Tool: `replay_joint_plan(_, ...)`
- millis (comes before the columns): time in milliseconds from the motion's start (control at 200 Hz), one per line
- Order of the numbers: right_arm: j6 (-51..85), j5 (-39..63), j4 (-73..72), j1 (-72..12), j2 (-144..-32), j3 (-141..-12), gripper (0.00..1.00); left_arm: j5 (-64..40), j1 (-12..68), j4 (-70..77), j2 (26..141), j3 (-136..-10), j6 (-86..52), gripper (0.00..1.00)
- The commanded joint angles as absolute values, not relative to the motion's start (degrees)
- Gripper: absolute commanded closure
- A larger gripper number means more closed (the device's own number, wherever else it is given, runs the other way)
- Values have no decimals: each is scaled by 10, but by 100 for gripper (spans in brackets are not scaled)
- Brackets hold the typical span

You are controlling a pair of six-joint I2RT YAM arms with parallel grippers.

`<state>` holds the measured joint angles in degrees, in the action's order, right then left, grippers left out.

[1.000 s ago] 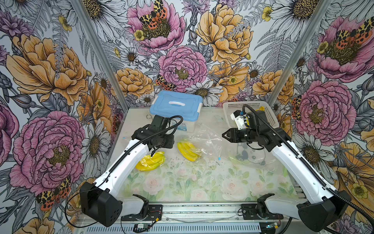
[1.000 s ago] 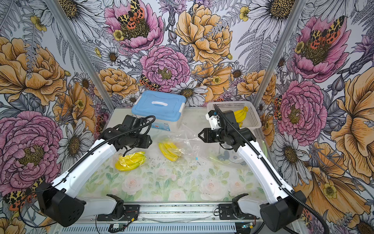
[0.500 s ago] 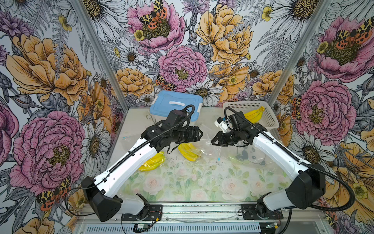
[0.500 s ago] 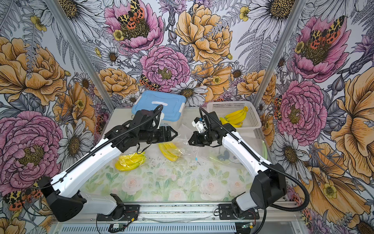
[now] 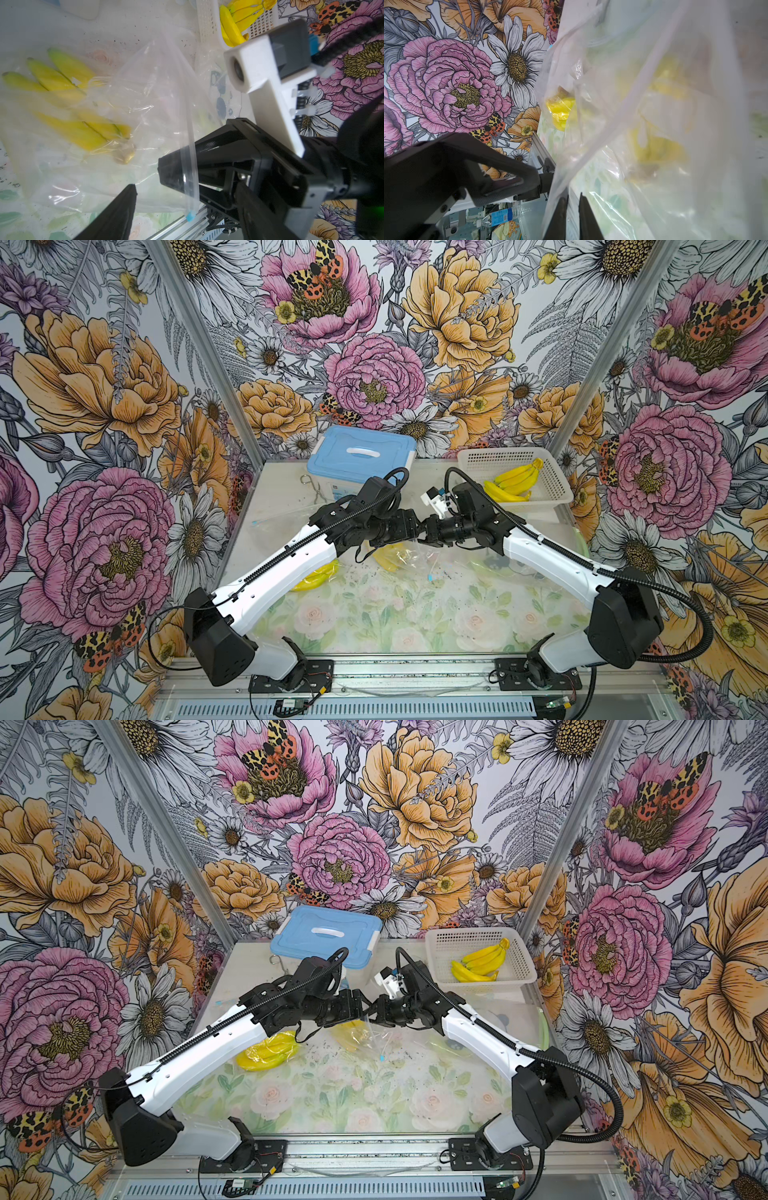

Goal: Open the zip-top bag and take out the banana
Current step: Adjust the zipper food storage bag at the center of the board.

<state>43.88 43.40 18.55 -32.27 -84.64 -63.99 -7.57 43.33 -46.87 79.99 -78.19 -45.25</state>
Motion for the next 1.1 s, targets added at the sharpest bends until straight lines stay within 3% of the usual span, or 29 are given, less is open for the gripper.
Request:
replay_joint_plan(0,465,442,130,-329,-824,-635,84,-73,424,-444,784,-754,-462,27)
replay_joint_plan(200,495,442,92,-345,-821,-620,84,-80,411,-416,766,-709,-467,46)
replay_joint_plan(545,505,427,77,-374,-843,-621,85,-95,398,-389,748,-676,-472,100)
replay_joint_plan(765,501,401,87,-374,-852,-615,89,-110,375,-390,710,-670,-483,100)
replay_joint_plan(1096,434,329,241,-379,-916,-646,91,-124,382,-390,711,-743,-491,100)
